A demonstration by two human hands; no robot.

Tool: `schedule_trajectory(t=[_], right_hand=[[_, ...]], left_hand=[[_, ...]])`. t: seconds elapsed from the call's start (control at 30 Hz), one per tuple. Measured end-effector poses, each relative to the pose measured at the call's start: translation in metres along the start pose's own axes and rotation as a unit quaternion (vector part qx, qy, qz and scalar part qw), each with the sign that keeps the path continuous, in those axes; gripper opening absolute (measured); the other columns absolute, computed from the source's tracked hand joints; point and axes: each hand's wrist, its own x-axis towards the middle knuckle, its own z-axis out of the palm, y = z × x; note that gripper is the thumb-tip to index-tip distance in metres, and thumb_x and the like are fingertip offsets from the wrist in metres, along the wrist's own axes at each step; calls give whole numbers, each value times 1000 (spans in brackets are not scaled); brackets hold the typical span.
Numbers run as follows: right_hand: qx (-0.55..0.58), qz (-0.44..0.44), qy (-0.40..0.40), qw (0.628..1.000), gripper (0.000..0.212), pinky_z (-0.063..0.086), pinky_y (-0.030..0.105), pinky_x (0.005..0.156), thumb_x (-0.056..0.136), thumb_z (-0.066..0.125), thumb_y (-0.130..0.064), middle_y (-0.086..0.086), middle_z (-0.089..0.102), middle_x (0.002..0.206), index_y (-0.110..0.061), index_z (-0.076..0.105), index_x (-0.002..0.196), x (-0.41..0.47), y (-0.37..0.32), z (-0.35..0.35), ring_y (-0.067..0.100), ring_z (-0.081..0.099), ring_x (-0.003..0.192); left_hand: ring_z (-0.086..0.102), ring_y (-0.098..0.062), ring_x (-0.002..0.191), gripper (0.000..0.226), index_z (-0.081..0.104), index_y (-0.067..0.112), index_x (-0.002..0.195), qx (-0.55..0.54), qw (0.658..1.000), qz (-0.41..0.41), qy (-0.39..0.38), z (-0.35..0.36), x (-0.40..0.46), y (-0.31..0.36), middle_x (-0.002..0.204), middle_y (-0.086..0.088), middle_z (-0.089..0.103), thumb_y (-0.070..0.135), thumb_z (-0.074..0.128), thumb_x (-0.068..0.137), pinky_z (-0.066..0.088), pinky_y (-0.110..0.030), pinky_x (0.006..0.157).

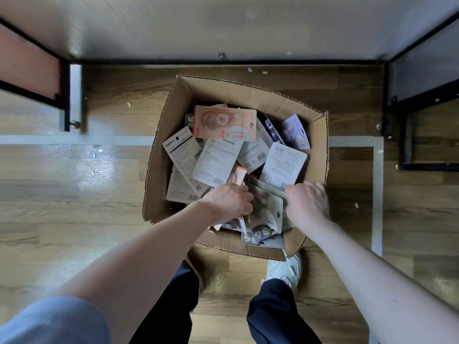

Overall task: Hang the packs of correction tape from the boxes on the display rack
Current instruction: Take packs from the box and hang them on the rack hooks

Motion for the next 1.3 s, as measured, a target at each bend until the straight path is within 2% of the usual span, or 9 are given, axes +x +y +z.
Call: schedule_trajectory(t=[0.07,0.2,0.37,0.47,0.6,0.8,0.97,1.13,1.3], right_hand=[[24,21,3,999,21,39,33,82,90,48,-9,7,65,97,-13,63,102,-3,-1,-4,24,53,92],[120,53,20,991,13,35,30,58,95,43,-14,13,64,93,-13,51,104,-17,2,-24,28,47,70],[157,41,56,985,9,31,30,56,98,39,-21,11,65,89,-17,44,92,-41,12,-66,29,44,65],[156,39,89,983,15,32,29,56,98,41,-25,8,66,90,-15,52,99,-57,14,-97,26,46,66],[163,44,128,977,18,37,31,55,97,45,-28,7,67,85,-14,57,97,-77,13,-139,29,56,71],[128,24,168,977,18,34,30,49,95,51,-27,2,60,68,-14,58,84,-108,-5,-208,24,53,60],[131,3,197,972,16,31,28,50,95,49,-26,-1,65,80,-18,63,94,-125,-30,-263,20,51,67],[127,-33,225,966,20,26,19,47,96,47,-21,-3,67,90,-22,66,103,-139,-61,-314,17,53,71],[138,-69,267,951,26,40,26,62,97,44,-22,-2,66,111,-21,63,115,-153,-90,-361,20,61,93]], left_hand=[[48,-17,57,31,57,15,56,-4,999,0,32,-9,-7,-2,58,3,48,7,87,53,41,-20,47],[54,-20,63,29,57,15,60,-30,998,-3,61,-23,-27,3,62,2,55,7,85,58,50,-25,49],[59,-22,65,19,61,14,68,-108,984,-51,133,-60,-52,13,67,1,60,17,80,67,51,-27,47],[61,-22,61,12,65,15,72,-153,962,-128,186,-94,-70,13,69,1,64,27,66,73,48,-24,49],[63,-21,64,15,69,17,77,-172,937,-210,222,-142,-103,8,75,2,66,30,63,75,37,-20,56],[62,-23,78,12,71,16,90,-171,914,-271,249,-215,-152,3,88,-2,68,25,67,83,46,-28,62],[61,-16,76,14,72,16,92,-192,880,-318,296,-263,-190,4,89,3,69,26,67,84,45,-25,63],[51,-8,69,11,71,15,87,-223,848,-343,335,-310,-230,3,78,11,59,25,67,83,36,-19,59],[52,-9,68,12,71,14,87,-243,821,-361,369,-353,-271,-1,77,6,63,25,69,82,38,-16,58]])
